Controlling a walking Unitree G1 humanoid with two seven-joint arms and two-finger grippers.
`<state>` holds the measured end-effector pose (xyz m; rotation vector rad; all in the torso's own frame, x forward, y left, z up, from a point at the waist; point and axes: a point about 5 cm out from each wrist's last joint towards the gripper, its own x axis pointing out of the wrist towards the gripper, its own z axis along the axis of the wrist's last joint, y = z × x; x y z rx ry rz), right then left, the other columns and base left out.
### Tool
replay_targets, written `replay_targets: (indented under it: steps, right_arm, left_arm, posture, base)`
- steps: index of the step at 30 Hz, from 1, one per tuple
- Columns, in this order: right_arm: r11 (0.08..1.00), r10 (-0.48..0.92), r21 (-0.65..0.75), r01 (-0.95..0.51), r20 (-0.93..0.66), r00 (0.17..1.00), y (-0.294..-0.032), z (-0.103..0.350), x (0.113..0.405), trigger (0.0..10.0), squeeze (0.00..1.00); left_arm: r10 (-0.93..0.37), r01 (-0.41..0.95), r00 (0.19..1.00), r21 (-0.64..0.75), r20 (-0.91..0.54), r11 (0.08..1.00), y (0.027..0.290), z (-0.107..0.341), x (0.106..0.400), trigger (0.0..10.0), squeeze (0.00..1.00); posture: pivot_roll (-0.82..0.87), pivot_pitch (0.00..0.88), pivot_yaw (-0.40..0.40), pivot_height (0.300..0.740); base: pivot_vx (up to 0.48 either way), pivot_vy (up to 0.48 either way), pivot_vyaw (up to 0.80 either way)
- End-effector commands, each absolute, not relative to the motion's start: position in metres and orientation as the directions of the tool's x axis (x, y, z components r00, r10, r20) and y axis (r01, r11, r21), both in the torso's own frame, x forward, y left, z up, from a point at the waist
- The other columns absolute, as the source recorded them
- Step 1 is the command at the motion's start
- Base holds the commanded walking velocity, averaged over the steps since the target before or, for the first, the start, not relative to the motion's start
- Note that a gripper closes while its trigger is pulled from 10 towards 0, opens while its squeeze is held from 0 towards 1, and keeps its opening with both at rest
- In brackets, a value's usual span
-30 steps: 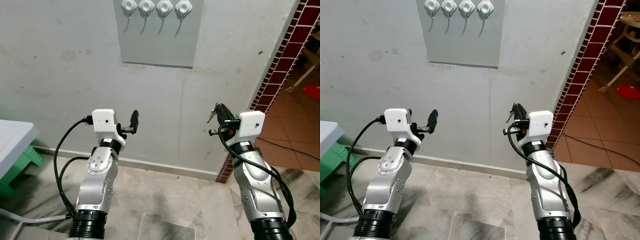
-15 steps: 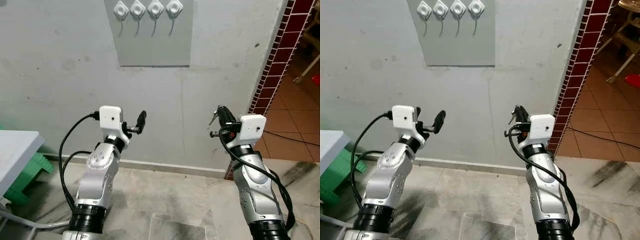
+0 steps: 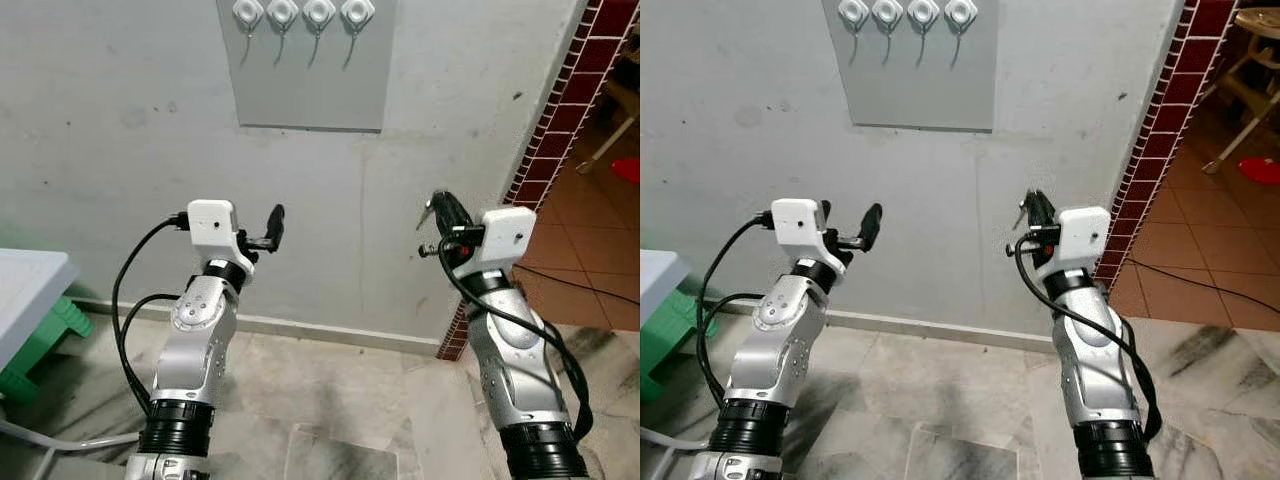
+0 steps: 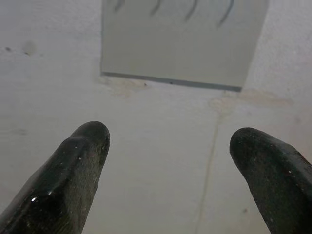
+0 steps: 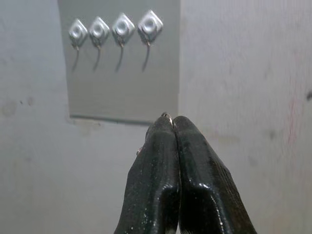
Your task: Hang keys on a hook
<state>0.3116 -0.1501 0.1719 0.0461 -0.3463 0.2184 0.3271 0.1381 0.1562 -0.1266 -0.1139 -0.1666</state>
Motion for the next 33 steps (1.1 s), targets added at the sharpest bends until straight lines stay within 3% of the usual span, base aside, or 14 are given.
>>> replay_targets:
  steps: [1,19,33]
  right_arm:
    - [0.972,0.216,0.007,-0.235,0.367,0.905,-0.15,0.182,0.312,10.0,0.0]
    - [0.966,0.246,-0.018,-0.256,0.348,0.905,-0.154,0.182,0.312,10.0,0.0]
    - [0.963,0.26,-0.022,-0.268,0.332,0.907,-0.153,0.178,0.309,10.0,0.0]
  left_arm:
    - [-0.125,0.144,0.981,-0.12,0.152,0.982,0.145,0.164,0.329,10.0,0.0]
    - [-0.04,0.066,0.987,-0.163,0.158,0.984,0.156,0.164,0.325,10.0,0.0]
    - [-0.05,0.07,0.986,-0.123,0.156,0.99,0.156,0.164,0.324,10.0,0.0]
  posture:
    - [-0.03,0.0,0.007,0.74]
    - [-0.02,0.003,-0.017,0.74]
    - [-0.02,0.0,-0.013,0.74]
  base:
    - [0.0,0.0,0.0]
    - [0.0,0.0,0.0]
    - [0.035,0.0,0.0]
